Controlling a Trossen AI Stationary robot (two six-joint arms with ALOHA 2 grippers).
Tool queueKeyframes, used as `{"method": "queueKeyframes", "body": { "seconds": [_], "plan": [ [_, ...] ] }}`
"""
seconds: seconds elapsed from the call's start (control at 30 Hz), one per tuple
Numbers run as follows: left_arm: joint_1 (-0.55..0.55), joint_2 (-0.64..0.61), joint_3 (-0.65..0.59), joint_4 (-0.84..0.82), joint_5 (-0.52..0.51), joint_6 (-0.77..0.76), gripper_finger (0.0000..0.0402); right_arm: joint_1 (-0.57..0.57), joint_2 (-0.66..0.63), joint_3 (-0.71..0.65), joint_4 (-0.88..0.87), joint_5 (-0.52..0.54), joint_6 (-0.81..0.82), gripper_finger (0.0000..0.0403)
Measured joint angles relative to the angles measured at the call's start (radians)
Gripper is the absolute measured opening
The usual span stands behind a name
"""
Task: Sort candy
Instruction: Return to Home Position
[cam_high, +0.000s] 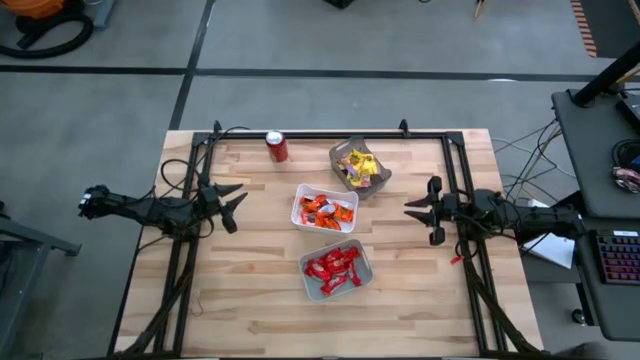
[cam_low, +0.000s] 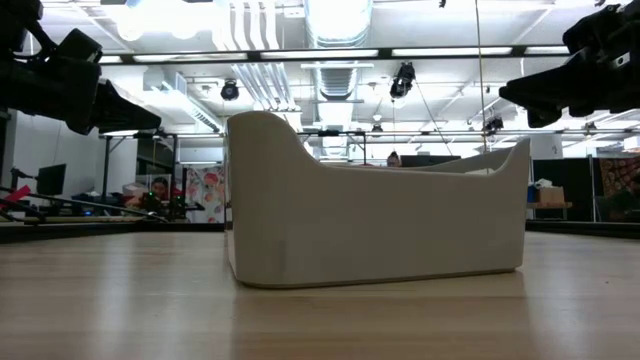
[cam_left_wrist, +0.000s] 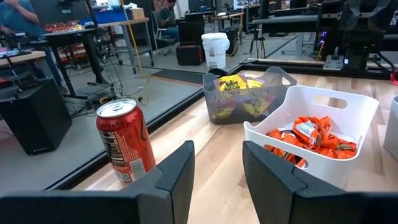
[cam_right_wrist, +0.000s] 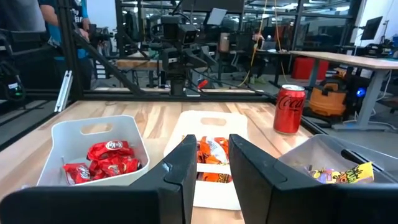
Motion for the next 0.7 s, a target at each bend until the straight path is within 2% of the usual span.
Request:
{"method": "queueKeyframes", "body": {
  "seconds": [0.7],
  "plan": [
    [0.0,0.001,0.0,0.0,0.0,0.0,0.0121,0.0,0.006,0.0,0.007,0.0,0.0,0.0071]
  ]
}}
